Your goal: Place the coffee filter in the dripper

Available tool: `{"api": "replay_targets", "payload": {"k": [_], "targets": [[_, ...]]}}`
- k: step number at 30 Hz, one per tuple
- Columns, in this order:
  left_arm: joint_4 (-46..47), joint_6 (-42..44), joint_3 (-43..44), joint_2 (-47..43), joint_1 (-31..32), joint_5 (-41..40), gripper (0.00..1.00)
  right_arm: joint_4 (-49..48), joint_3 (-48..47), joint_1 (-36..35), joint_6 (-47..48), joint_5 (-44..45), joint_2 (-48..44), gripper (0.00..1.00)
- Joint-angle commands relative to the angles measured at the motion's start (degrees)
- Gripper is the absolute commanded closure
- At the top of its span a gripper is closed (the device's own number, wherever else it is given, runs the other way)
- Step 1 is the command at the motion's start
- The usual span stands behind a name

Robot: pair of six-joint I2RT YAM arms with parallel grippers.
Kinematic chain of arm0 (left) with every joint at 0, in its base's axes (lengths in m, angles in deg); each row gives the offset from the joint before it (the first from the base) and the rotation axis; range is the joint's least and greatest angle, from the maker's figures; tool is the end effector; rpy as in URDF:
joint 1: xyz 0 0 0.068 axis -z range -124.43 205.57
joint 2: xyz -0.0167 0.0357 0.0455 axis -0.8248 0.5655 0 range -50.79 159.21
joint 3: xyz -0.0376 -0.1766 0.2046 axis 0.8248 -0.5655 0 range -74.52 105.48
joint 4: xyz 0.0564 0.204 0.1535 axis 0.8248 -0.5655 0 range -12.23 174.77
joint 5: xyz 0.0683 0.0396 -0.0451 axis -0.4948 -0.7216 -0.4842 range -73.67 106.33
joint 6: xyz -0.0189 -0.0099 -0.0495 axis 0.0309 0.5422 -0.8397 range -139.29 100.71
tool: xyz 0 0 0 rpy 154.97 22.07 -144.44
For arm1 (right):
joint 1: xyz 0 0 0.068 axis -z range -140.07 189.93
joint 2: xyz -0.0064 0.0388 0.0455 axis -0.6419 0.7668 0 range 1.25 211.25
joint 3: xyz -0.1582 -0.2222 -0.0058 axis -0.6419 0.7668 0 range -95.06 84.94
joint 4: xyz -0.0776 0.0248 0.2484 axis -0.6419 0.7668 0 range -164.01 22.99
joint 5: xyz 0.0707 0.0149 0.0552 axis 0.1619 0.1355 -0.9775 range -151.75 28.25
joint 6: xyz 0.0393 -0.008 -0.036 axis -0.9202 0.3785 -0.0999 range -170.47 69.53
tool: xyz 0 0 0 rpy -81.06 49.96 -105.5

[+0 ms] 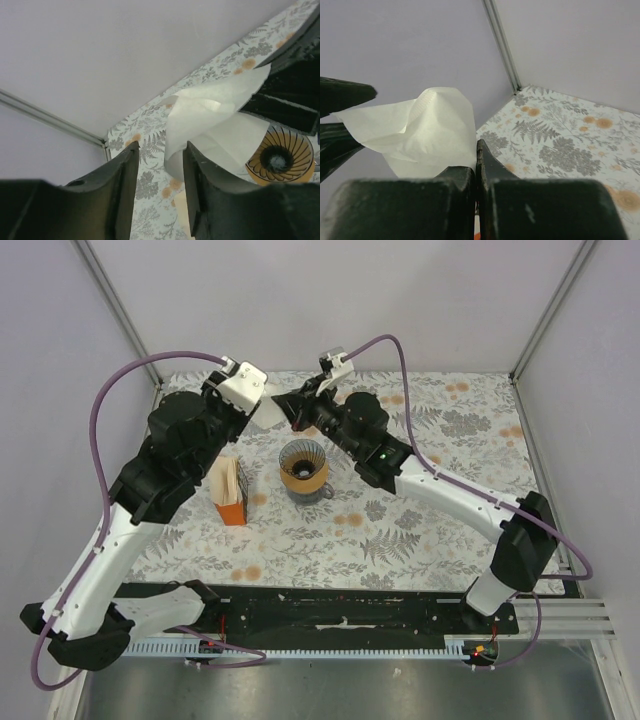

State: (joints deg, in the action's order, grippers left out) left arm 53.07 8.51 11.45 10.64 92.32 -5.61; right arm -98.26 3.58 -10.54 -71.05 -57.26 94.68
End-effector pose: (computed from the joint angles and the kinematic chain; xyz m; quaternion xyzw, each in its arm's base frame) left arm 0.1665 -0.1078 0.4884 0.2867 0.6896 0.0915 0.6586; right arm 0.2535 0.3027 0.4076 -0.1324 0.6143 0.4318 0.6471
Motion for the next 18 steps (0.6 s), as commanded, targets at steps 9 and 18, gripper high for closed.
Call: {"api": "replay_targets", "payload": {"k": [9,18], "targets": [[-18.73,-12.23,9.64,4.83,-0.19,12.78,0.29,35.29,-6.43,8.46,6.42,-15.73,-4.4,1.0],[-24.46,-15.49,10.97,8.71,-1.42,18.14,0.28,59.81,-14.6,10.22,13.1,-18.73,-2.65,1.0]]}}
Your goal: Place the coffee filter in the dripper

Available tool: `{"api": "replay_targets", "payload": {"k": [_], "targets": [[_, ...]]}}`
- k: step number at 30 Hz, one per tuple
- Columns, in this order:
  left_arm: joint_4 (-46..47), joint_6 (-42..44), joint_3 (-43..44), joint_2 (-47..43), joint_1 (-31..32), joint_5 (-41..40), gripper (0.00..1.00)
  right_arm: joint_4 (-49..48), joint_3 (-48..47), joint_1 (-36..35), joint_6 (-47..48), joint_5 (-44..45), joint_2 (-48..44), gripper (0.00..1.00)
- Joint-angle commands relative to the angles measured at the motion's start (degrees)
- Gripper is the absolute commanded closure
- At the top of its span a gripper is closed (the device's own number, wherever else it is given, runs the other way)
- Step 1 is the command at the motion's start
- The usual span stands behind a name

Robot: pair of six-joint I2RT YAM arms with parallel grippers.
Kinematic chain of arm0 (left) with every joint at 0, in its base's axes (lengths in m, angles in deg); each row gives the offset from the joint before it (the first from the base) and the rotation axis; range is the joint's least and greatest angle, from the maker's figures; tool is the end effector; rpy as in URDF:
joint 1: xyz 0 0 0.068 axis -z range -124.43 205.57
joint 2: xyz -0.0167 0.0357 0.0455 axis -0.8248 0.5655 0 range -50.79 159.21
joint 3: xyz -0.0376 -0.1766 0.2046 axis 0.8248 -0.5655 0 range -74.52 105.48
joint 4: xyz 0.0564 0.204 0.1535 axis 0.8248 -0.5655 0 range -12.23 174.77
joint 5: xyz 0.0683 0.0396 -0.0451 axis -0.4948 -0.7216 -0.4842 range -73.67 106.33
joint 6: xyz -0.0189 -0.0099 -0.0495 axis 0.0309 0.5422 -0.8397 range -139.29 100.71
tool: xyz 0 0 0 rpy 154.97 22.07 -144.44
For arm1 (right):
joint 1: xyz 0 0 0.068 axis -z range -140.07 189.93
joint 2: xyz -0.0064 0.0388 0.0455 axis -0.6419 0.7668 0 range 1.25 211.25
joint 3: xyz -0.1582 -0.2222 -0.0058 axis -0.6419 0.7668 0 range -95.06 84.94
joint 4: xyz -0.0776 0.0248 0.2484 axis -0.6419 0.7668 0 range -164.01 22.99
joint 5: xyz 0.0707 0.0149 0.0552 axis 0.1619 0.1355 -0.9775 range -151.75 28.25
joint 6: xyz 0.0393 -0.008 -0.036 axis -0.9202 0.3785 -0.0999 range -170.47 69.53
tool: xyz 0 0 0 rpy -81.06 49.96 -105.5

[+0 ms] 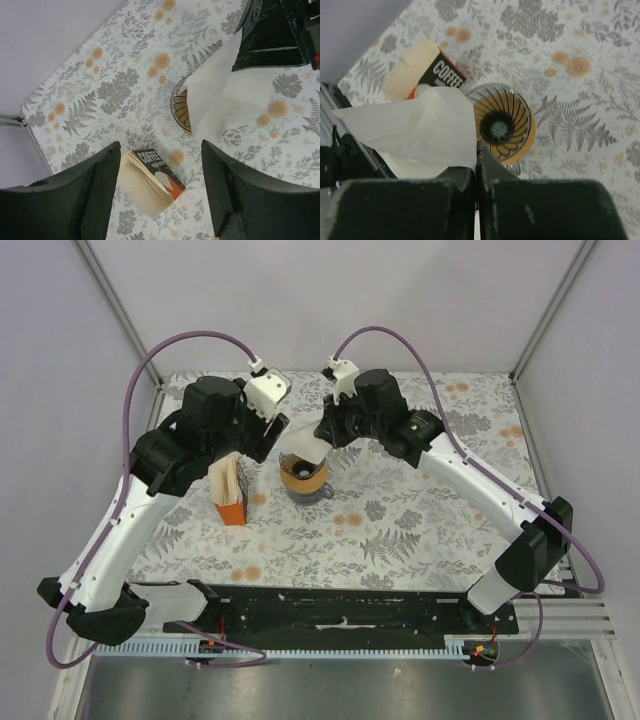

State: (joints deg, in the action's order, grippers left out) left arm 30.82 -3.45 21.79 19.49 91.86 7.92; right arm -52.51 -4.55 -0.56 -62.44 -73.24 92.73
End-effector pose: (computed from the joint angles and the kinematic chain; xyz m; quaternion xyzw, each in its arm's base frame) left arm 0.1814 -0.1268 0.4724 0.3416 0.7842 -0.0295 0.5172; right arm 0.2795 0.2479 0.3855 -0.2581 0.7929 0.3162 0.4525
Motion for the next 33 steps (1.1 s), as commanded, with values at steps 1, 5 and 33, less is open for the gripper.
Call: {"api": "replay_targets", "payload": {"k": [1,5,33], "targets": [[-2.21,-3.62,0.46,0.03,-1.31,5.93,0.28,17.06,-8.14,0.41,5.1,-2.93,0.53,1.0],[-2.47,-4.06,-0.86,1.35,-4.29,11.38,0.28,22.44,-12.54,0.76,6.17,-3.71,4.13,1.0],[20.64,-10.56,-23.1,3.37,-14.67,24.93,0.38,31.41,-31.17,1.47,7.57,-0.55,24.35,0.92]]}}
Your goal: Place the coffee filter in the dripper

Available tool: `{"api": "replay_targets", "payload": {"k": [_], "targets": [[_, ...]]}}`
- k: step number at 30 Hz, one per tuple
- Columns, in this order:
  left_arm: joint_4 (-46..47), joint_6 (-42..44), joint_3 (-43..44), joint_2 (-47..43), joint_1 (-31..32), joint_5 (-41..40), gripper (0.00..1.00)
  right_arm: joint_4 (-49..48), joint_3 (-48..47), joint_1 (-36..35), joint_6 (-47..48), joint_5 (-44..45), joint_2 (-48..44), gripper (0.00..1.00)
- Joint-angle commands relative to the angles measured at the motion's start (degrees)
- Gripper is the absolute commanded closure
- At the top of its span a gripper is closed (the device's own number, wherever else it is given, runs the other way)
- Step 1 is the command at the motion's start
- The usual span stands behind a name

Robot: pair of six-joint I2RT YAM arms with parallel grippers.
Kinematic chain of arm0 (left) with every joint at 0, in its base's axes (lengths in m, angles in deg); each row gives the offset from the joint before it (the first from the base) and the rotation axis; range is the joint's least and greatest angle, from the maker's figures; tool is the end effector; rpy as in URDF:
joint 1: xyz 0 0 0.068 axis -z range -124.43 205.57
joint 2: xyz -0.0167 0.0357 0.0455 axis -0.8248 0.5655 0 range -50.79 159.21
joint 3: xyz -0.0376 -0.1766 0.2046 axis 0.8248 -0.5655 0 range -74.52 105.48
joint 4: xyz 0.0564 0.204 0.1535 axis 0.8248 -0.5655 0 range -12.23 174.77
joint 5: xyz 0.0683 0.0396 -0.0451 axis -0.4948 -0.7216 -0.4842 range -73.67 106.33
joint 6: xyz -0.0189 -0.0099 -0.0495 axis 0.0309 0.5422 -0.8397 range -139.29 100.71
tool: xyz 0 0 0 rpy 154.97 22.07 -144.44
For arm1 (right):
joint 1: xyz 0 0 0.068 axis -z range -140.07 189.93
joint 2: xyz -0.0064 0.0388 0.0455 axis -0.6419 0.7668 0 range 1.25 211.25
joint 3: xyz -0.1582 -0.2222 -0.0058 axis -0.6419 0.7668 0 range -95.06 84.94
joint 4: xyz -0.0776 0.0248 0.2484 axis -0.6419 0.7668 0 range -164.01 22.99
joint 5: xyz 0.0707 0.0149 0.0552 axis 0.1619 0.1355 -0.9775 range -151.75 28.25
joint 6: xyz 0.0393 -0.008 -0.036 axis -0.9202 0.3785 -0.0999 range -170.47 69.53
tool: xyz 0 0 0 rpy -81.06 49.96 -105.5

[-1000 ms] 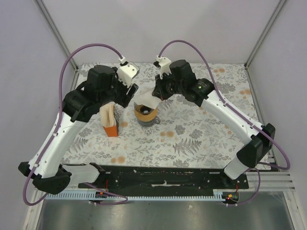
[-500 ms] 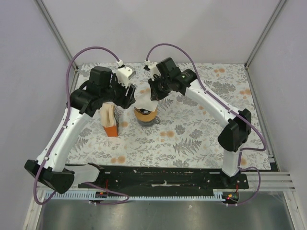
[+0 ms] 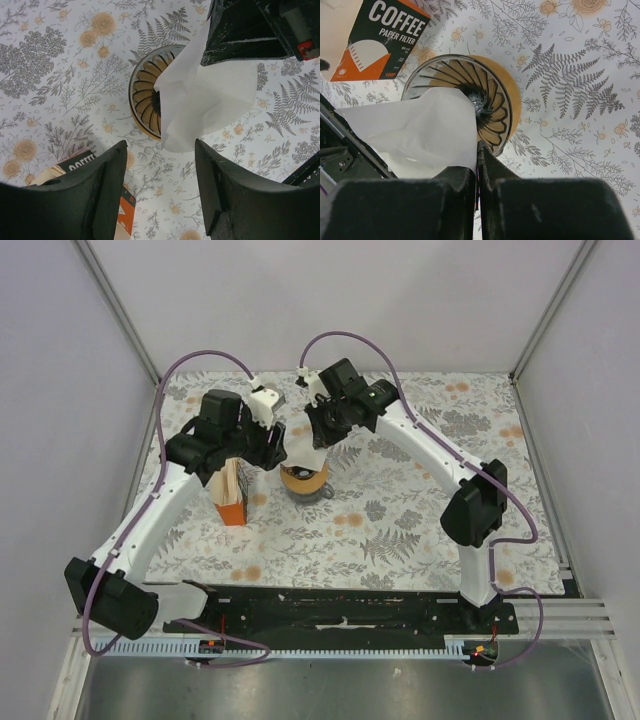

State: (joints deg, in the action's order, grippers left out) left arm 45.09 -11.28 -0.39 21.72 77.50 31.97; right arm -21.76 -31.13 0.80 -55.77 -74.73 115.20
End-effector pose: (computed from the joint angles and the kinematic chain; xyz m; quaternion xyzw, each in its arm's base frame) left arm 0.2461 -0.1095 0.3655 0.2877 0.8450 -0.1740 0.4158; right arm 0.3359 0.2834 0.3404 -0.3086 0.8824 0.2264 0.2735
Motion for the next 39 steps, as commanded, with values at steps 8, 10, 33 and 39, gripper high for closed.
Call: {"api": "replay_targets", "payload": {"k": [8,10,33,39], "targets": [[8.3,-3.79,-2.14,2.55,-1.01,1.24,0.39,1.19,-6.36,0.11,2.13,0.23,3.56,0.68],[8.83,-3.97,-2.5,2.72,-1.28,1.24,0.39,1.01,-6.71,0.11,2.57,0.58,3.29,0.64],[14.1,-19.43,-8.03,4.13,-6.55,3.52,0.52,-8.75,3.14,-3.31,6.53,2.34,-2.34,0.91],[16.04,-21.19,-10.32,4.22,-6.55,2.38,0.52,-8.13,2.17,-5.07,7.15,4.8,1.36,0.96]]}}
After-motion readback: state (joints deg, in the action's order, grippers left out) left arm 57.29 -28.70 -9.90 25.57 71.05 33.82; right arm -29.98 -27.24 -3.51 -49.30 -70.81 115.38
